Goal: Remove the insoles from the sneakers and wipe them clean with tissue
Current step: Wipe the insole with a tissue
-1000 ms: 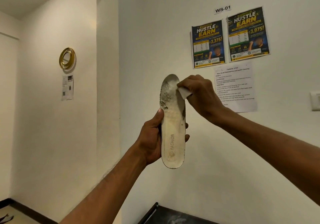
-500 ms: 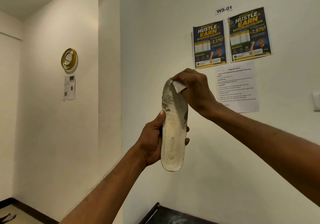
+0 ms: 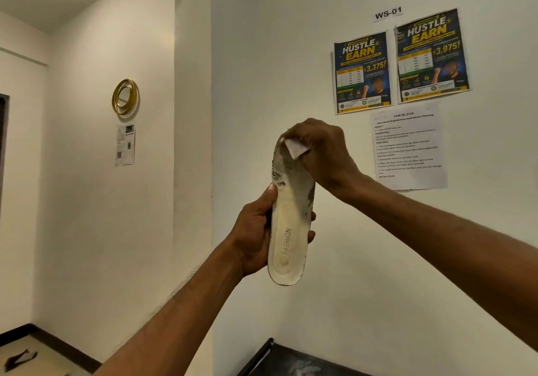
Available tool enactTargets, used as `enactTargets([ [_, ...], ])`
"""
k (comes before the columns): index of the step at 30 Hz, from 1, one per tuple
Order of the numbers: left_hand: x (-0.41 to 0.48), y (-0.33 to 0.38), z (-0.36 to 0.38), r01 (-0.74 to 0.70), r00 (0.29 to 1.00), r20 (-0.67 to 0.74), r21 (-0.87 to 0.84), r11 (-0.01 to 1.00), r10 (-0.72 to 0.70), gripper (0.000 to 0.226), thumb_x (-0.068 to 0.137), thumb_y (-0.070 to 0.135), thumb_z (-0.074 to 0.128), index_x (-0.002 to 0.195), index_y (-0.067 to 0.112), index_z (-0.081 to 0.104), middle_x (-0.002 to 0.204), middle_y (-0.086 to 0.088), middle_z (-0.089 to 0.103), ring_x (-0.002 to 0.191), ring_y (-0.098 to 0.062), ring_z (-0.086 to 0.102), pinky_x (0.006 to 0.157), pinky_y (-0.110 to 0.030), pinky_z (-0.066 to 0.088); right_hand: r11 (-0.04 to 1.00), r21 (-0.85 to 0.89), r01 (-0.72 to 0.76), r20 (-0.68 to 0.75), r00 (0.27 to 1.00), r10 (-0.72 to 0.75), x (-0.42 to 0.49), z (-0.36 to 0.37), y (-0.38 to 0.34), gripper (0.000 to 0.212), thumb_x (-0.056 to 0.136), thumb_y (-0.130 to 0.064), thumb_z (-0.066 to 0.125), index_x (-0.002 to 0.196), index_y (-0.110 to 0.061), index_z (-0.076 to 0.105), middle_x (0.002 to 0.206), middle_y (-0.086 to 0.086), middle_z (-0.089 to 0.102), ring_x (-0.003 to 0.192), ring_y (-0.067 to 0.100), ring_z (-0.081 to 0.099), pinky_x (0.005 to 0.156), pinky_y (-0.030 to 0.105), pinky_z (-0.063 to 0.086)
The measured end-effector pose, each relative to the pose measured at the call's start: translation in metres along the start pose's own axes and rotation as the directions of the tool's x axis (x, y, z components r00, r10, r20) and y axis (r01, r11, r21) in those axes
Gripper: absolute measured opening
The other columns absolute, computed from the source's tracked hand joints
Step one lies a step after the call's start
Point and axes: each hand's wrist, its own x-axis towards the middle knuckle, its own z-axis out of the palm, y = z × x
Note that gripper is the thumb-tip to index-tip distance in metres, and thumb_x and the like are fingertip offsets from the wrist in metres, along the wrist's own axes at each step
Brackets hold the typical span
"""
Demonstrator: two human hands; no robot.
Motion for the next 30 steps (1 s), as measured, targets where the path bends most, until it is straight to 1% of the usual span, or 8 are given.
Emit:
enactTargets([
  [4,0.003,0.002,-0.004,-0.043,0.999,-0.015,-0.049,0.998,0.042,0.061,0.103,0.055,0.038,0.141,0.011,0.057,0.127,-0.020,0.064,0.113,-0.036,0.058,0.096,-0.052,0.049,0.991,0.049,0.125,0.184,0.974,-0.132,-0.014,0.008,-0.014,0.024,0.079,0.001,0.077,0.103,-0.007,0.076,0.103,0.012,0.072,0.091,0.027,0.068,0.075,0.037,0.059],
  [8,0.004,0.009,-0.002,-0.072,0.997,-0.039,-0.034,0.997,0.071,0.061,0.103,0.057,0.037,0.135,0.012,0.063,0.123,-0.020,0.067,0.110,-0.037,0.060,0.097,-0.054,0.048,0.993,0.121,-0.014,0.049,0.999,0.008,-0.016,0.006,-0.014,0.021,0.080,-0.004,0.079,0.101,-0.008,0.077,0.099,0.010,0.073,0.086,0.019,0.068,0.074,0.030,0.060],
  [11,0.006,0.011,-0.004,-0.147,0.987,-0.080,-0.095,0.985,0.140,0.053,0.103,0.054,0.037,0.129,0.018,0.066,0.117,-0.018,0.070,0.097,-0.038,0.066,0.091,-0.056,0.051,0.983,0.179,0.048,0.178,0.981,-0.080,-0.025,0.012,-0.027,0.021,0.081,-0.003,0.078,0.101,-0.008,0.077,0.101,0.009,0.072,0.088,0.020,0.068,0.076,0.027,0.057],
  [15,0.006,0.013,-0.003,-0.177,0.981,-0.101,-0.128,0.976,0.164,0.052,0.103,0.054,0.035,0.129,0.020,0.066,0.116,-0.018,0.072,0.096,-0.037,0.070,0.094,-0.056,0.049,0.984,0.177,-0.034,0.086,0.996,0.019,-0.022,0.014,-0.025,0.023,0.077,-0.004,0.082,0.099,-0.009,0.078,0.098,0.009,0.073,0.085,0.016,0.067,0.074,0.030,0.059],
  [19,0.005,0.017,-0.001,-0.233,0.968,-0.128,-0.140,0.962,0.216,0.047,0.104,0.049,0.034,0.120,0.019,0.068,0.101,-0.014,0.076,0.085,-0.032,0.074,0.083,-0.048,0.056,0.974,0.227,0.003,0.179,0.983,-0.045,-0.033,0.017,-0.037,0.024,0.078,0.001,0.077,0.100,-0.009,0.077,0.099,0.008,0.072,0.086,0.019,0.067,0.074,0.028,0.058],
  [23,0.005,0.020,-0.001,-0.229,0.966,-0.149,-0.125,0.965,0.210,0.058,0.104,0.054,0.033,0.141,0.016,0.058,0.118,-0.017,0.072,0.101,-0.035,0.070,0.088,-0.049,0.057,0.969,0.237,-0.065,0.121,0.992,0.037,-0.035,0.017,-0.036,0.023,0.076,0.001,0.079,0.097,-0.007,0.078,0.096,0.008,0.073,0.085,0.019,0.069,0.072,0.037,0.059],
  [26,0.003,0.023,-0.002,-0.243,0.957,-0.188,-0.104,0.965,0.221,0.060,0.104,0.050,0.038,0.141,0.006,0.055,0.109,-0.018,0.072,0.100,-0.034,0.071,0.087,-0.045,0.058,0.958,0.286,0.020,0.189,0.979,-0.077,-0.043,0.022,-0.045,0.021,0.077,-0.002,0.079,0.096,-0.010,0.079,0.092,0.006,0.073,0.081,0.017,0.069,0.071,0.034,0.056],
  [30,0.004,0.024,-0.006,-0.236,0.954,-0.215,-0.104,0.966,0.210,0.061,0.103,0.051,0.040,0.134,0.003,0.060,0.113,-0.019,0.070,0.107,-0.035,0.067,0.100,-0.049,0.051,0.957,0.288,-0.027,0.159,0.987,-0.020,-0.049,0.027,-0.049,0.022,0.075,0.000,0.080,0.094,-0.011,0.079,0.090,0.004,0.073,0.079,0.014,0.068,0.069,0.032,0.055],
])
